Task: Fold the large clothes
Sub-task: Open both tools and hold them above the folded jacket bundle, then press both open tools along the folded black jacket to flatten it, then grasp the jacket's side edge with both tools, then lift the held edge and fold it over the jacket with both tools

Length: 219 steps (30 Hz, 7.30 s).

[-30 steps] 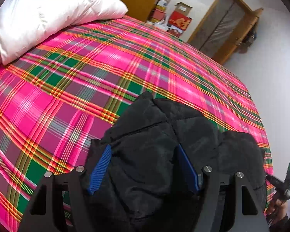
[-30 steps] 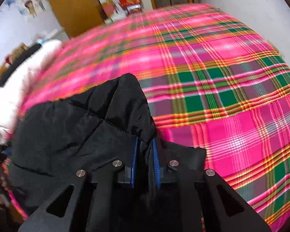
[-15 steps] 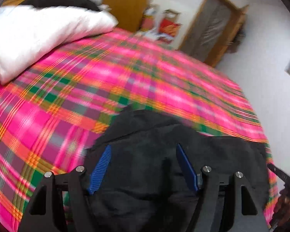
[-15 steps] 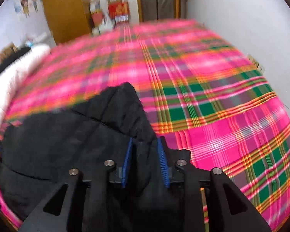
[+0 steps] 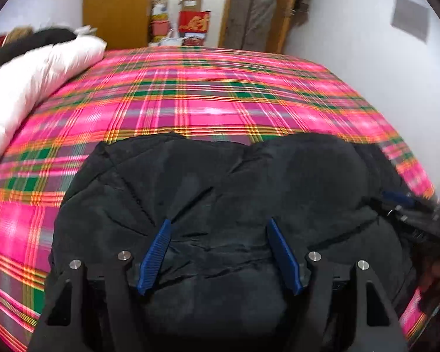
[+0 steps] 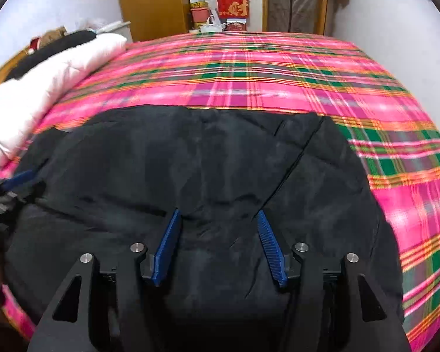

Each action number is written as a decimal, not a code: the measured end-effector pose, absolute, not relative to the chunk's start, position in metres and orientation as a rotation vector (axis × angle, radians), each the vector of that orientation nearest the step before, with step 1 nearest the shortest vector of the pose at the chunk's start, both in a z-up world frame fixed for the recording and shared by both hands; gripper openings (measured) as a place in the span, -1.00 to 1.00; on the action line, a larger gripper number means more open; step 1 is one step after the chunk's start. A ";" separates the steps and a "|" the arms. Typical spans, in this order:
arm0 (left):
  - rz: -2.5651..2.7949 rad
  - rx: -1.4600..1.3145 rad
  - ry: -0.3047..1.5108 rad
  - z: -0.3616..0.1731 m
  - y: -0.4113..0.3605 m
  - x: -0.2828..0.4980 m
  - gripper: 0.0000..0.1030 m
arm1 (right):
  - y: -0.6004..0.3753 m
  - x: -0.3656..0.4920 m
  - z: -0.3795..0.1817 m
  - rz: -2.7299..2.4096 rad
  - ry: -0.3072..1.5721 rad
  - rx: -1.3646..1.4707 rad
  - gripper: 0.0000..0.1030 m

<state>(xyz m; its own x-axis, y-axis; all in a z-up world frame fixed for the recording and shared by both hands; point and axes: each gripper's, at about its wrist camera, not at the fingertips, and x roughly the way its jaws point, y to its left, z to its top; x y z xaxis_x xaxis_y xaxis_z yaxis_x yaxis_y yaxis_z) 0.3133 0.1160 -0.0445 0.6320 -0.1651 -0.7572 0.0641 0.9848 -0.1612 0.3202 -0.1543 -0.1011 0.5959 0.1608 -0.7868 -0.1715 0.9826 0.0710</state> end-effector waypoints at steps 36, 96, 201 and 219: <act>0.114 -0.216 0.847 -0.099 0.178 0.328 0.42 | -0.217 0.331 -0.140 0.079 0.864 0.134 0.07; 0.114 -0.162 0.855 -0.058 0.166 0.331 0.39 | -0.106 0.356 -0.109 0.218 0.929 0.037 0.08; -0.060 -0.595 1.037 -0.135 0.240 0.286 0.63 | -0.318 0.282 -0.165 0.191 1.055 0.444 0.43; -0.109 -0.553 1.030 -0.130 0.219 0.298 0.10 | -0.313 0.284 -0.164 0.285 1.050 0.507 -0.13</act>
